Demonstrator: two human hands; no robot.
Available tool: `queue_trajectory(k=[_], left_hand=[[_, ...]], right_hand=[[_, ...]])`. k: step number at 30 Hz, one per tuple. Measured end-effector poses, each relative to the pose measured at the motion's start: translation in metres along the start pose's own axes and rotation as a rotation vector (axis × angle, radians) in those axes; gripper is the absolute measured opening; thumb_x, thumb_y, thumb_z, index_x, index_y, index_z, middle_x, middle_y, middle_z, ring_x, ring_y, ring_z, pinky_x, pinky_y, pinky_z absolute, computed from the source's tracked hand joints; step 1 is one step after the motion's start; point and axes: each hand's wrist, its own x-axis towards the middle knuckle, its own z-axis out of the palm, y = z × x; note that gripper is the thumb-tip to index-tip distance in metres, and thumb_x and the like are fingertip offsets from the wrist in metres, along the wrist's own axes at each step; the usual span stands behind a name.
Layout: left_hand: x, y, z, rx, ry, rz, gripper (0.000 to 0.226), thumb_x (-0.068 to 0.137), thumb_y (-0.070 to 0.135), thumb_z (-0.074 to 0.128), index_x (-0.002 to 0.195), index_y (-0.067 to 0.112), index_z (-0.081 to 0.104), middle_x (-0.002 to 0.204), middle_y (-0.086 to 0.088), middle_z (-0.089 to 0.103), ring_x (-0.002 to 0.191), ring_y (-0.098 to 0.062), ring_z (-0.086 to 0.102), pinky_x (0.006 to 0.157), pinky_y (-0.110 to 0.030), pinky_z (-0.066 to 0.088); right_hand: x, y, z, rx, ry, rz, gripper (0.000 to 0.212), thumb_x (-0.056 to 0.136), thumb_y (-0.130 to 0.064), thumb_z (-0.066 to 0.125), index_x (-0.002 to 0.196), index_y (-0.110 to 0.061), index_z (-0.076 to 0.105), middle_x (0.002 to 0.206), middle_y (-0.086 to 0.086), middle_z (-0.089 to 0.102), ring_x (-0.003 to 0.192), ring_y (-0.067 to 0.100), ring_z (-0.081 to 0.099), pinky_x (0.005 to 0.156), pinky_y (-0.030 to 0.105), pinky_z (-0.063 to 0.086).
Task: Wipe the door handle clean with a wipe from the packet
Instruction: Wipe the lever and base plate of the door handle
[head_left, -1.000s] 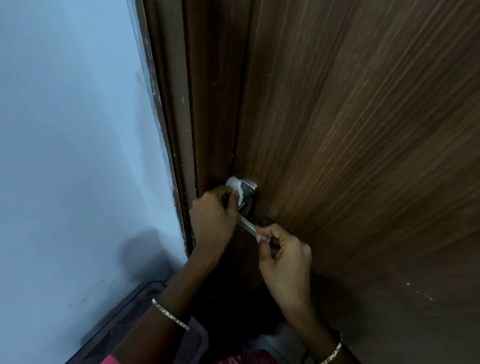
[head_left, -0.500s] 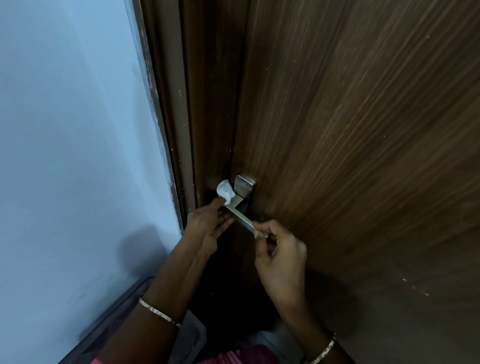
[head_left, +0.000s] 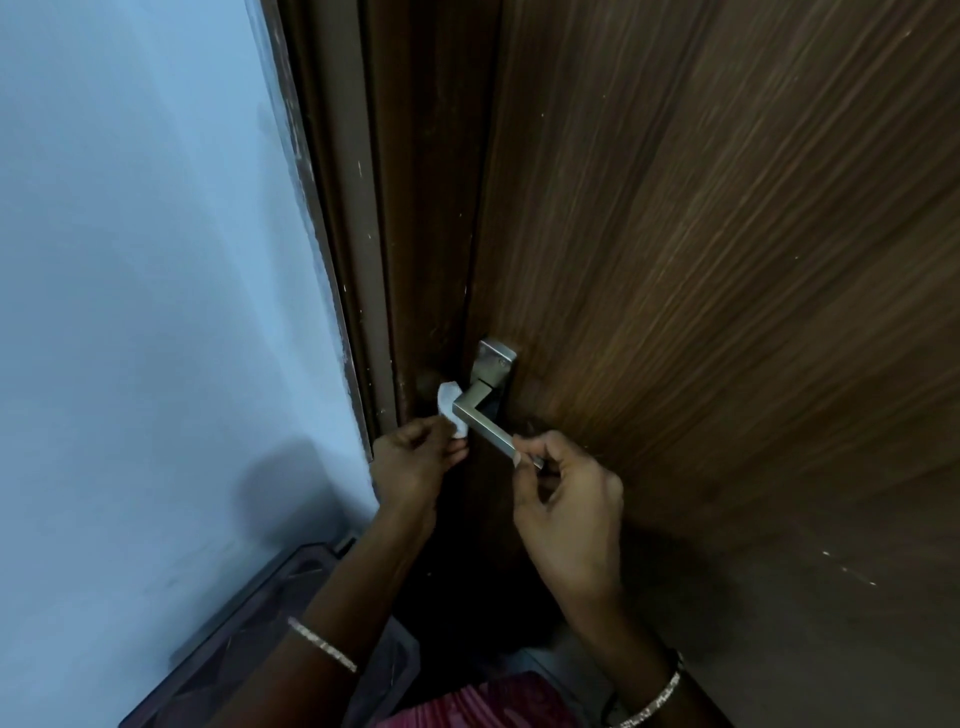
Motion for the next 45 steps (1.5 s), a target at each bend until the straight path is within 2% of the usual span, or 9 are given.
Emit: queue_trajectory(k=[7,18,21,25,29,33,36,38,45], left_hand=[[-0.012,-0.019,0.036,0.213,0.145,0.454,0.011,0.087,0.007,0.069,0.098,0.008,0.065,0.088,-0.006,0.074,0.079,-0.022,0.072,0.073,-0.046,0.059],[-0.007,-0.017,0.04,0.29,0.239,0.336,0.018,0.093,0.002,0.058,0.104,0.002,0.072,0.099,-0.012,0.076,0.091,-0.026,0.072,0.085,-0.046,0.058],[-0.013,-0.014,0.038,0.349,0.25,0.465,0.018,0.09,0.0,0.056,0.095,0.007,0.071,0.088,-0.006,0.074,0.082,-0.023,0.071,0.075,-0.037,0.058],[-0.015,-0.008,0.028,0.433,0.19,0.621,0.019,0.088,0.006,0.056,0.097,0.007,0.072,0.088,-0.003,0.074,0.076,-0.012,0.068,0.067,-0.006,0.047],[-0.015,-0.004,0.021,0.168,0.004,0.367,0.02,0.095,-0.001,0.057,0.107,0.004,0.072,0.098,-0.009,0.077,0.086,-0.015,0.075,0.075,-0.019,0.058],[-0.025,-0.004,0.013,-0.239,-0.223,0.006,0.021,0.096,0.0,0.056,0.112,-0.003,0.07,0.105,-0.016,0.076,0.095,-0.025,0.075,0.077,-0.029,0.061],[-0.033,-0.003,0.008,-0.332,-0.271,-0.069,0.021,0.094,-0.001,0.058,0.099,0.005,0.078,0.098,-0.011,0.078,0.091,-0.019,0.075,0.073,-0.025,0.06],[-0.035,-0.002,0.006,-0.344,-0.275,-0.102,0.024,0.091,0.0,0.061,0.087,0.011,0.081,0.094,-0.008,0.079,0.088,-0.017,0.076,0.071,-0.025,0.06],[-0.049,-0.007,0.005,-0.278,-0.366,-0.236,0.024,0.084,0.01,0.069,0.105,0.001,0.076,0.11,-0.018,0.075,0.1,-0.025,0.074,0.072,-0.024,0.06]], right_hand=[[-0.001,-0.003,0.0,-0.01,0.005,-0.005,0.015,0.091,-0.009,0.065,0.105,-0.013,0.071,0.107,-0.004,0.074,0.098,0.004,0.07,0.081,0.029,0.061],[0.0,0.0,0.001,-0.036,0.013,-0.041,0.013,0.092,-0.012,0.065,0.102,-0.017,0.07,0.106,-0.005,0.073,0.098,0.002,0.069,0.083,0.023,0.059],[0.0,0.001,0.002,-0.023,0.021,-0.043,0.014,0.091,-0.013,0.065,0.103,-0.019,0.07,0.105,-0.007,0.073,0.098,0.0,0.068,0.083,0.019,0.058],[0.0,0.002,0.003,-0.016,0.033,-0.039,0.013,0.09,-0.013,0.065,0.1,-0.02,0.069,0.101,-0.009,0.072,0.091,-0.001,0.068,0.078,0.024,0.059],[0.0,0.006,0.005,0.025,0.046,-0.027,0.012,0.09,-0.013,0.065,0.098,-0.019,0.07,0.101,-0.009,0.074,0.089,0.004,0.071,0.074,0.032,0.061],[0.001,0.016,0.004,0.185,0.02,-0.003,0.015,0.092,-0.012,0.067,0.103,-0.02,0.073,0.099,-0.013,0.076,0.092,-0.003,0.071,0.077,0.025,0.061],[-0.004,0.027,0.003,0.366,0.059,0.064,0.011,0.094,-0.023,0.067,0.101,-0.023,0.076,0.091,-0.012,0.077,0.089,0.003,0.073,0.076,0.021,0.058],[-0.007,0.034,0.004,0.486,0.076,0.189,0.017,0.094,-0.035,0.064,0.097,-0.022,0.076,0.091,-0.005,0.077,0.09,0.011,0.073,0.081,0.031,0.059],[0.007,0.038,-0.007,1.178,-0.347,0.641,0.048,0.099,-0.043,0.047,0.134,-0.014,0.061,0.132,0.01,0.068,0.125,0.02,0.063,0.108,0.038,0.043]])
